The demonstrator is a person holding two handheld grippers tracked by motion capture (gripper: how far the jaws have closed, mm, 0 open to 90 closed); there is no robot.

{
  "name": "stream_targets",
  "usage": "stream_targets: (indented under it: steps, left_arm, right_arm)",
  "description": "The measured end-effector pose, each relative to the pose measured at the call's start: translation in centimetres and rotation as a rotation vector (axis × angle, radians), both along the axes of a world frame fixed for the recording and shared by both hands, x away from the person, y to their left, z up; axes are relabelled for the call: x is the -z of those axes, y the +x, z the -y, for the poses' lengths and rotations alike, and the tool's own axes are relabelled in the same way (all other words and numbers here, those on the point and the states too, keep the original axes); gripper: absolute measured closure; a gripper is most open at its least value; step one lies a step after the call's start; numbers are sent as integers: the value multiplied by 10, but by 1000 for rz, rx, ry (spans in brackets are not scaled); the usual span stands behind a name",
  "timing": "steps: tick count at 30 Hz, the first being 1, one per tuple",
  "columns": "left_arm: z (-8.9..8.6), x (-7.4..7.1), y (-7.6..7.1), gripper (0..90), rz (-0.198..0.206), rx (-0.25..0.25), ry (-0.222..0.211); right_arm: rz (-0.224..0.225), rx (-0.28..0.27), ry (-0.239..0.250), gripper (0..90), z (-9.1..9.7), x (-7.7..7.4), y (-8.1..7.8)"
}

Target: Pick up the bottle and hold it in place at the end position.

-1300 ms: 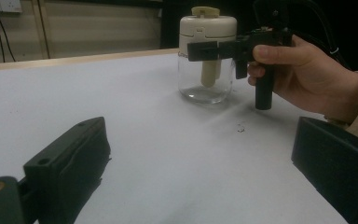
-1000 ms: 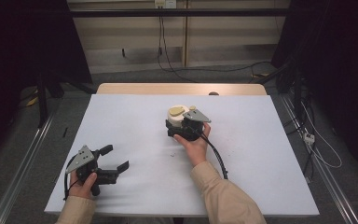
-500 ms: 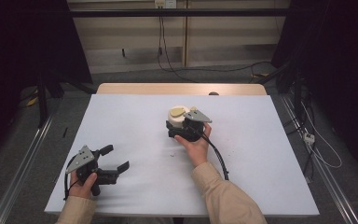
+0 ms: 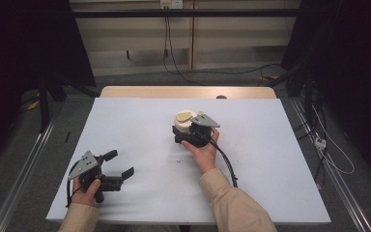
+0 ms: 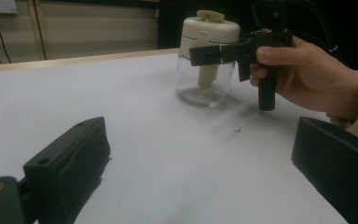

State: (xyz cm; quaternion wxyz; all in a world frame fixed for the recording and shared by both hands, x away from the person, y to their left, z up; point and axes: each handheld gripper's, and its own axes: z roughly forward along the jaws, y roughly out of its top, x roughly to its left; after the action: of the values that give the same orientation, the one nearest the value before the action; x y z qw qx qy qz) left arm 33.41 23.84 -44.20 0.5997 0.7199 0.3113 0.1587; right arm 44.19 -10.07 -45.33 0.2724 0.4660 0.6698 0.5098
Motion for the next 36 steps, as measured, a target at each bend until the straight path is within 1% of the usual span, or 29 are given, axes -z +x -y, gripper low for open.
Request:
stream_targets:
  steps: [5,12,24,26,27,30,35,36]
  left_arm:
    - [0,0,0,36,-2,0,-1]
    - [1,0,0,36,-3,2,2]
    - [3,0,0,36,-3,-2,6]
    - [3,-1,1,36,-2,-2,6]
    - [4,-2,1,36,0,-9,7]
    - [5,-4,5,35,-8,-13,-8]
    - [14,-9,9,35,-8,-18,6]
    - [15,-11,10,35,-9,-11,13]
  right_arm:
    - [-5,1,3,58,1,0,-1]
    - [-28,-26,0,57,5,-1,-1]
    - [-32,-24,-6,58,4,-1,-2]
    - [-31,-26,-14,58,4,-1,-2]
    - [-34,-28,-11,58,5,-1,-2]
    - [-32,-31,-16,59,4,-1,-2]
    - [-34,-45,-16,59,5,-1,-1]
    - [-35,-47,-15,59,6,-1,-1]
